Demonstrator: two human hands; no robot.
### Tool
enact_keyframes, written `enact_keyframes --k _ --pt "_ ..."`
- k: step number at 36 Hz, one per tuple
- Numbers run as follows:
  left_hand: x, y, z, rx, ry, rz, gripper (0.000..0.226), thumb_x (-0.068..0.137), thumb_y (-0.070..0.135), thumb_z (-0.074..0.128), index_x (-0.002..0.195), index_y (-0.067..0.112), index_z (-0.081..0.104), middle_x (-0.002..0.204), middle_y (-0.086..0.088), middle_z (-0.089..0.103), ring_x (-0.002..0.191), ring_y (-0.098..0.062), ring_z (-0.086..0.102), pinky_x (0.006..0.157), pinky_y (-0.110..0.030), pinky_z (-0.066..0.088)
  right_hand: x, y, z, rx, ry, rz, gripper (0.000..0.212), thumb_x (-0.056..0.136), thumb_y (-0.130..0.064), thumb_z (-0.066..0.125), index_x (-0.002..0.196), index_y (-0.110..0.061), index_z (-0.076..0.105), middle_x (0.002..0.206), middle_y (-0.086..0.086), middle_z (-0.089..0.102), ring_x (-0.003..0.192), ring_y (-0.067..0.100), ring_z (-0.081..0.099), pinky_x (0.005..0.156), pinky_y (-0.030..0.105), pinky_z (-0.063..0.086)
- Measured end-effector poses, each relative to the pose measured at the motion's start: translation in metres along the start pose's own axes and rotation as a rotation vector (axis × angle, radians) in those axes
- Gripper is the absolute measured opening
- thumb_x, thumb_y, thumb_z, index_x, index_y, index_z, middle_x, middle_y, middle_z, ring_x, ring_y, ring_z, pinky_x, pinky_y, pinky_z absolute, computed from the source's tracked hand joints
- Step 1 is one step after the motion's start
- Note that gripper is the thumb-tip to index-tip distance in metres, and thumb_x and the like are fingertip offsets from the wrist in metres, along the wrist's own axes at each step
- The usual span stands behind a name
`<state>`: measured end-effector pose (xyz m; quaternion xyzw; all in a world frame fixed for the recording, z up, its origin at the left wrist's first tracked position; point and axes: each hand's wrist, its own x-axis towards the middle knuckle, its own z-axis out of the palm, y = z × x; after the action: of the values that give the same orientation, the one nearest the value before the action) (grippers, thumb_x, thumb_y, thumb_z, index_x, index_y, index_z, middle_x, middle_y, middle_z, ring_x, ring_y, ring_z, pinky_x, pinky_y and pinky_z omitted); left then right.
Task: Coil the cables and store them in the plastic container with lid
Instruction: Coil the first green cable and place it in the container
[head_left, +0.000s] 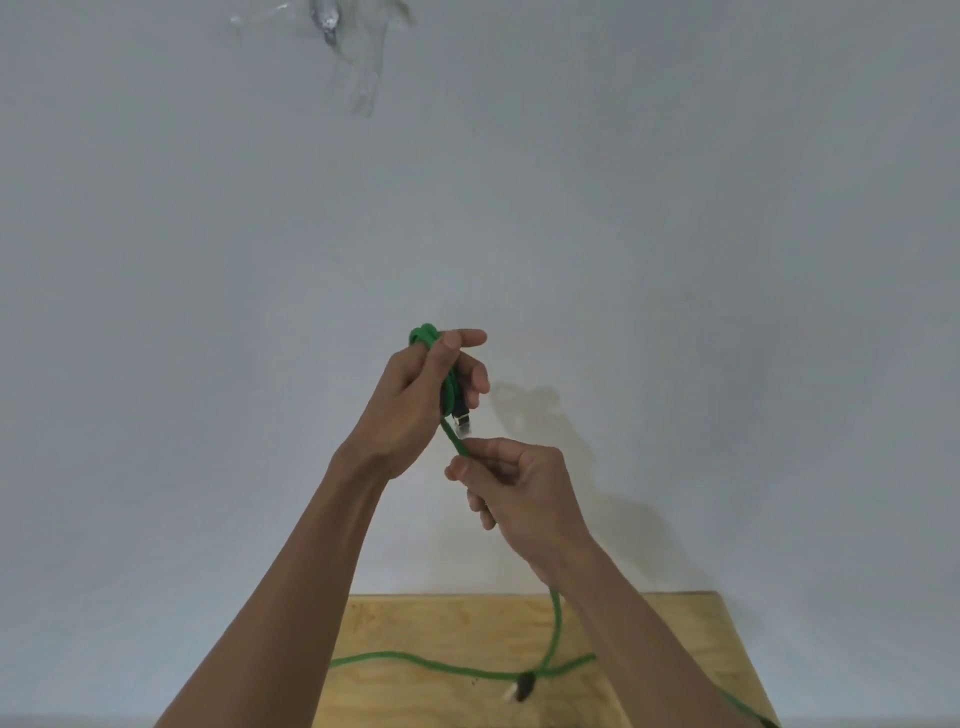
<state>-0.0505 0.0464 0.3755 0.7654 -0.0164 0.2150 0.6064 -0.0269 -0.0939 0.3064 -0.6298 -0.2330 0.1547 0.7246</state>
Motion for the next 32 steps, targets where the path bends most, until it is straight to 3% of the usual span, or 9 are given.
enact_keyframes --k 3,6,9,11,15,20,25,29,32 --pt "-0.003 -0.003 -0.004 0.133 0.001 -0.023 0.036 0.11 0.03 0.035 0.123 0.01 0.062 0.081 -0.004 0.067 0.074 -0.021 0.058 0.074 -0.039 0.05 -0.002 -0.008 -0.003 -0.15 0.008 -0.059 0.016 0.085 -0.013 0.077 0.101 -0.016 0.077 0.077 0.001 0.076 0.058 0.008 0.061 0.056 0.019 0.05" --pt "-0.009 -0.005 -0.006 0.221 -0.084 -0.078 0.035 0.109 0.032 0.037 0.118 0.012 0.065 0.088 -0.01 0.071 0.079 -0.02 0.063 0.077 -0.035 0.052 0.003 -0.024 -0.01 -0.376 -0.016 -0.189 0.018 0.085 -0.014 0.076 0.101 -0.021 0.078 0.088 -0.008 0.078 0.077 0.0 0.071 0.073 0.015 0.056" --pt "-0.016 -0.005 -0.005 0.216 -0.16 -0.115 0.042 0.109 0.037 0.037 0.092 0.022 0.073 0.085 -0.014 0.068 0.075 -0.015 0.062 0.075 -0.03 0.05 0.012 -0.045 -0.02 -0.551 -0.063 -0.333 0.017 0.08 -0.015 0.081 0.096 -0.021 0.08 0.094 -0.01 0.079 0.088 0.0 0.073 0.084 0.023 0.058" --pt "-0.022 -0.004 -0.002 0.172 -0.209 -0.144 0.056 0.108 0.044 0.032 0.078 0.017 0.071 0.074 -0.009 0.064 0.069 -0.017 0.058 0.073 -0.032 0.049 0.017 -0.059 -0.025 -0.575 -0.126 -0.387 0.016 0.073 -0.017 0.087 0.087 -0.021 0.079 0.078 -0.009 0.079 0.073 0.006 0.075 0.074 0.03 0.059" --pt "-0.03 -0.003 0.007 0.002 -0.295 -0.26 0.078 0.103 0.059 0.018 0.08 0.004 0.069 0.07 -0.017 0.064 0.065 -0.026 0.055 0.071 -0.037 0.047 0.03 -0.078 -0.03 -0.537 -0.164 -0.497 0.027 0.056 -0.015 0.097 0.07 -0.013 0.074 0.056 -0.02 0.066 0.046 0.005 0.059 0.052 0.015 0.044" --pt "-0.034 0.003 0.014 -0.24 -0.316 -0.366 0.077 0.102 0.061 0.02 0.092 -0.001 0.064 0.056 -0.014 0.056 0.051 -0.024 0.048 0.055 -0.03 0.042 0.046 -0.088 -0.036 -0.548 -0.254 -0.522 0.031 0.053 -0.02 0.098 0.067 -0.013 0.071 0.055 0.001 0.065 0.048 0.032 0.055 0.045 0.025 0.039" --pt "-0.043 0.007 0.016 -0.353 -0.315 -0.328 0.073 0.101 0.061 0.022 0.088 0.001 0.063 0.051 -0.012 0.052 0.048 -0.022 0.044 0.056 -0.033 0.039 0.059 -0.078 -0.052 -0.287 -0.33 -0.368 0.014 0.072 -0.009 0.086 0.082 -0.008 0.078 0.069 -0.003 0.073 0.063 0.017 0.061 0.063 0.022 0.048" --pt "-0.043 0.014 0.02 -0.361 -0.374 -0.303 0.07 0.098 0.065 0.03 0.09 0.003 0.062 0.053 -0.011 0.053 0.049 -0.022 0.045 0.056 -0.032 0.04 0.063 -0.046 -0.054 0.004 -0.318 -0.198 0.02 0.082 -0.027 0.077 0.095 -0.012 0.079 0.083 0.012 0.072 0.081 0.032 0.06 0.079 0.042 0.053" --pt "-0.042 0.014 0.025 -0.363 -0.409 -0.282 0.053 0.102 0.048 0.038 0.09 0.002 0.062 0.053 -0.01 0.055 0.048 -0.02 0.045 0.055 -0.031 0.041 0.054 -0.029 -0.048 0.206 -0.285 -0.091 0.013 0.09 -0.014 0.065 0.09 -0.008 0.077 0.079 0.007 0.075 0.078 0.027 0.071 0.077 0.037 0.059"
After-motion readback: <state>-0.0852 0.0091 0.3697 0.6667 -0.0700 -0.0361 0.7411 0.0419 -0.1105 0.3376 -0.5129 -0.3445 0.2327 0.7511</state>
